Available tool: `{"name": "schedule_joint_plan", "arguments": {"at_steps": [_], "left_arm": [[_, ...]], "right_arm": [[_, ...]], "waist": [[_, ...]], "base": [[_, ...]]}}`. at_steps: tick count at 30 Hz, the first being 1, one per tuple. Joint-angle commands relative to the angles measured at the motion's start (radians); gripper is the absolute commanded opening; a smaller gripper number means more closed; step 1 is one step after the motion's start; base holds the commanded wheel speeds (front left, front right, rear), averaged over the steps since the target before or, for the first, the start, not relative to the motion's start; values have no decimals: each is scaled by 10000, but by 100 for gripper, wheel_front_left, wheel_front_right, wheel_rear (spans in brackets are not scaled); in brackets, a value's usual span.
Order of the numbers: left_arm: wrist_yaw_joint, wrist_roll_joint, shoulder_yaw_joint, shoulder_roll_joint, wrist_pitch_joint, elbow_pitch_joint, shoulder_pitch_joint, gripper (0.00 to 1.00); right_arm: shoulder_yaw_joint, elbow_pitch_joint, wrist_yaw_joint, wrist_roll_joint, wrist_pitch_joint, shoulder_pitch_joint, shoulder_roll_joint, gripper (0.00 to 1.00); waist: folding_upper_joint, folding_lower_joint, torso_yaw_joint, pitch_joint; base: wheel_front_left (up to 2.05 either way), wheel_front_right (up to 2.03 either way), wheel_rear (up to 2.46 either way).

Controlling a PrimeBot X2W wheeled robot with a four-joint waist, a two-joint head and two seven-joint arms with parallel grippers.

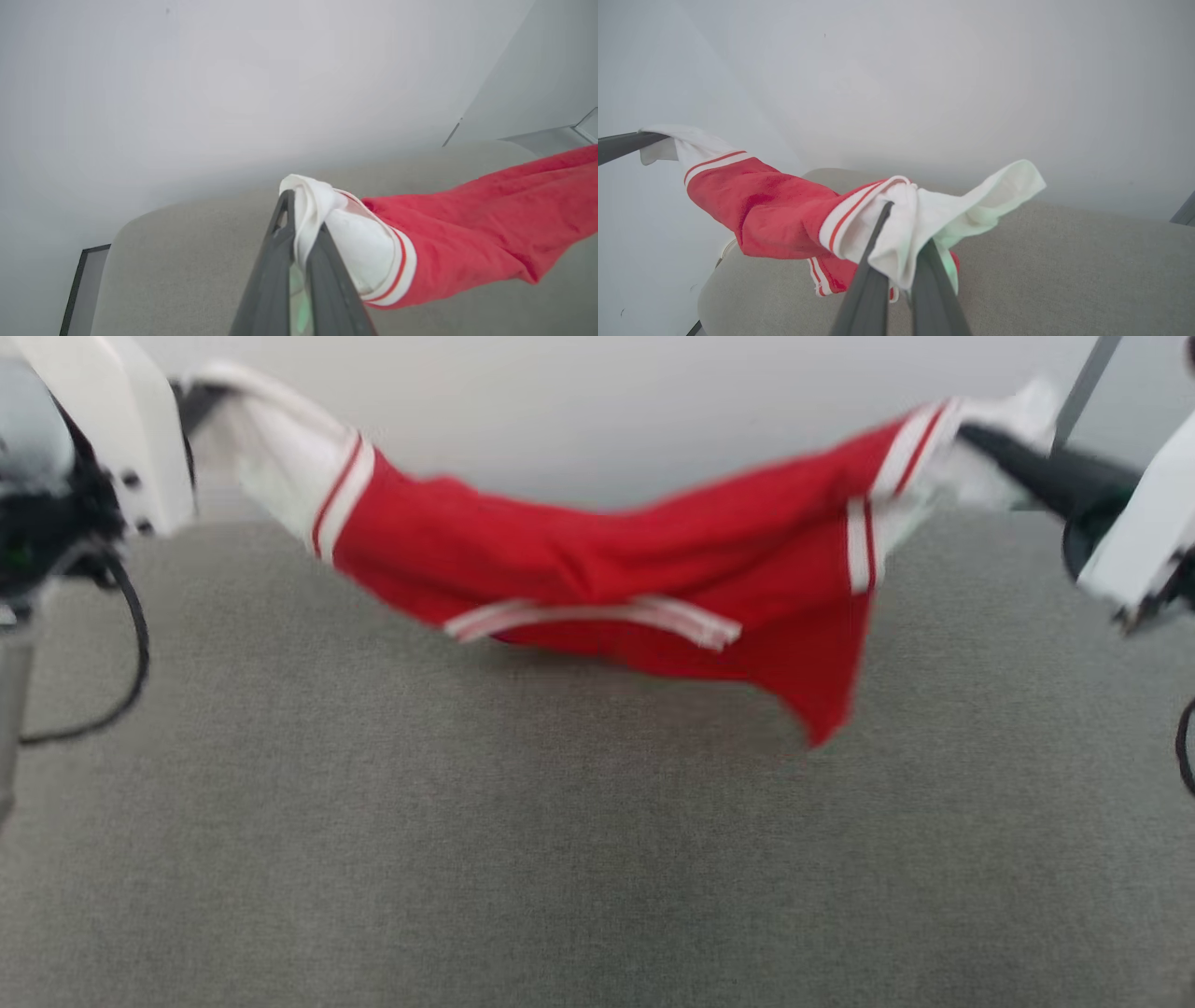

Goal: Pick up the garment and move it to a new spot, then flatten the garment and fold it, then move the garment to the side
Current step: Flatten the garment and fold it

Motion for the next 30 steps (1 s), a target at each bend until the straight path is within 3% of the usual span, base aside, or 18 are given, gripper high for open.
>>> {"name": "schedule_joint_plan", "arguments": {"at_steps": [1, 18, 23, 29, 30], "left_arm": [[-154, 169, 55, -33, -187, 250, -465, 0], [-769, 889, -47, -650, -1901, 2485, -3257, 0], [-962, 1236, -202, -933, -2942, 3396, -3972, 0], [-1043, 2022, -343, -1268, -4868, 4624, -5397, 0], [-1043, 2022, -343, -1268, -4868, 4624, -5397, 0]], "right_arm": [[-100, 63, -1, 2, -144, -390, 217, 0], [-330, 1346, -1, -1468, -1705, -2660, 843, 0], [316, 2387, -1, -2373, -3182, -3542, 759, 0], [760, 4362, -1, -3710, -5826, -5398, 863, 0], [760, 4362, -1, -3710, -5826, -5398, 863, 0]], "waist": [[0, 0, -63, -103], [0, 0, -151, 212], [0, 0, -151, 1081], [0, 0, -119, 2452], [0, 0, -119, 2452]], "base": [[0, 0, 0], [0, 0, 0], [0, 0, 0], [0, 0, 0], [0, 0, 0]]}}
